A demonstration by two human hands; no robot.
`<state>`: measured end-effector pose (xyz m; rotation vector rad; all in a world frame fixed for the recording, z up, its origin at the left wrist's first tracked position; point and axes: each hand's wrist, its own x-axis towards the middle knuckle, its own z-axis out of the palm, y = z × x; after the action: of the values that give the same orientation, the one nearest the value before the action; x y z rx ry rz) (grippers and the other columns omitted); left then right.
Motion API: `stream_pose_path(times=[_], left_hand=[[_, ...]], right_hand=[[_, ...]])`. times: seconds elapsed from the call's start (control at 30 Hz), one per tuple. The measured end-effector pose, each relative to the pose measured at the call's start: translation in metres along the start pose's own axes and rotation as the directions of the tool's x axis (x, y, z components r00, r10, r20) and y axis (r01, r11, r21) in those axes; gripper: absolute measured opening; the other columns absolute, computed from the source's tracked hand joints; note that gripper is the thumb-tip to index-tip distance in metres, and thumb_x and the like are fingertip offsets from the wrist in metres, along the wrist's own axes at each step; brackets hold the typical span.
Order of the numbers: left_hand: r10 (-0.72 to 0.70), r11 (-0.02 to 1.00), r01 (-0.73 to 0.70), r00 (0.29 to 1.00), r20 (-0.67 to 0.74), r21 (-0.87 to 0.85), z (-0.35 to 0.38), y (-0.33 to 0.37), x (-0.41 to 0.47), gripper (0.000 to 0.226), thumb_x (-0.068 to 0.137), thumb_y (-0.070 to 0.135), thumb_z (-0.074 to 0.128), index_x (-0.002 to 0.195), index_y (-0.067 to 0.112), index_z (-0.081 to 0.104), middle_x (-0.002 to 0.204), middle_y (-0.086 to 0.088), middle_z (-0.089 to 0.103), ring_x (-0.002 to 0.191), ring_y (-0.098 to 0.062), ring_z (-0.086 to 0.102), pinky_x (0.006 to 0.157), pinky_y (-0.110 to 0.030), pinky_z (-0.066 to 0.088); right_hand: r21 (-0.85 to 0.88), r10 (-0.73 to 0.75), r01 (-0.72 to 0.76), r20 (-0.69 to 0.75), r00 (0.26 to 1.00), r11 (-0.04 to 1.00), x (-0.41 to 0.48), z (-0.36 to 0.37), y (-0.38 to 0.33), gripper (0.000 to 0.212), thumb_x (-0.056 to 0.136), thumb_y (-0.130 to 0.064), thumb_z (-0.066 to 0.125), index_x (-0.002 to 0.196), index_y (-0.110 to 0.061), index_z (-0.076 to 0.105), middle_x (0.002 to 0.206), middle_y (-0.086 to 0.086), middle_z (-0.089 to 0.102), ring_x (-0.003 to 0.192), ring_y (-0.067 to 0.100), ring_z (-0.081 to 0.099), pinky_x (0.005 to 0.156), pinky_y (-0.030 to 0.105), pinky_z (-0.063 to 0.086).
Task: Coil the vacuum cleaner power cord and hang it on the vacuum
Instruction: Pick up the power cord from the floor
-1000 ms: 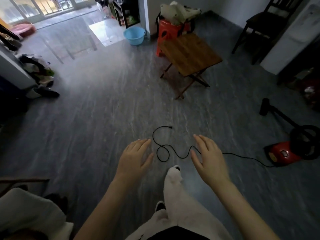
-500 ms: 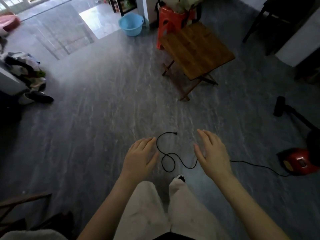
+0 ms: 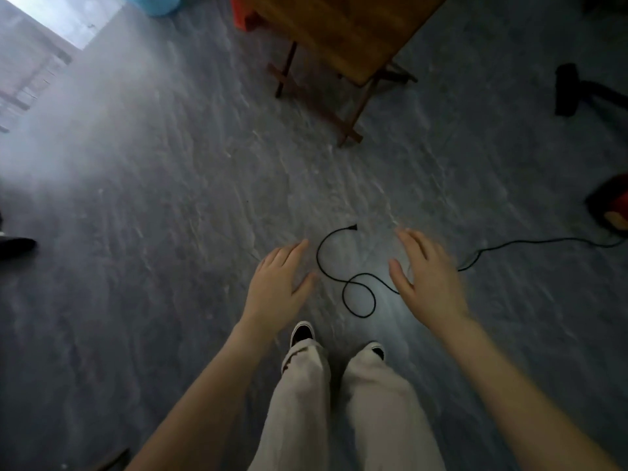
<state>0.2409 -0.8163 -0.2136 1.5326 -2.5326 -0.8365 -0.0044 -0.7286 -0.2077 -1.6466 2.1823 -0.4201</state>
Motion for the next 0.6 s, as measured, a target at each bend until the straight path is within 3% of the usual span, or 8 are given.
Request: stream_pose_path(times=[0.2,0.5,0.6], left_hand=[[-0.02,0.999,0.021,1.0,0.014,-0.03,0.168,-0.097,0.079,0.057,0.094,0.046,0.045,0.145,0.022,0.035,0.144,0.001,0.045,0.132,-0.018,0.038,0.107,-0.033,0.031],[0.196,0.976,-0.195,0.981,0.0,0.096,0.435,-0.25,0.221,0.063,0.091,0.05,0.042,0.145,0.02,0.034,0.147,-0.001,0.043,0.136,-0.02,0.037,0.112,-0.038,0.031],[0.232,0.966,-0.229,0.973,-0.014,0.118,0.498,-0.285,0.252,0.065,0.09,0.052,0.04,0.146,0.019,0.033,0.15,-0.002,0.039,0.139,-0.02,0.032,0.116,-0.037,0.023]], right_hand=[[-0.016,-0.07,0.071,0.062,0.996,0.997,0.048,0.183,0.093,0.055,0.095,-0.041,0.039,0.14,-0.009,0.045,0.138,0.014,0.053,0.122,0.03,0.053,0.099,0.045,0.047],[-0.13,-0.232,0.241,0.081,0.969,0.962,0.138,0.463,0.235,0.056,0.093,-0.041,0.042,0.141,-0.011,0.044,0.141,0.015,0.052,0.127,0.032,0.052,0.102,0.044,0.046],[-0.163,-0.256,0.273,0.116,0.96,0.948,0.173,0.529,0.263,0.059,0.094,-0.042,0.039,0.145,-0.013,0.04,0.145,0.014,0.048,0.133,0.032,0.046,0.107,0.044,0.043]])
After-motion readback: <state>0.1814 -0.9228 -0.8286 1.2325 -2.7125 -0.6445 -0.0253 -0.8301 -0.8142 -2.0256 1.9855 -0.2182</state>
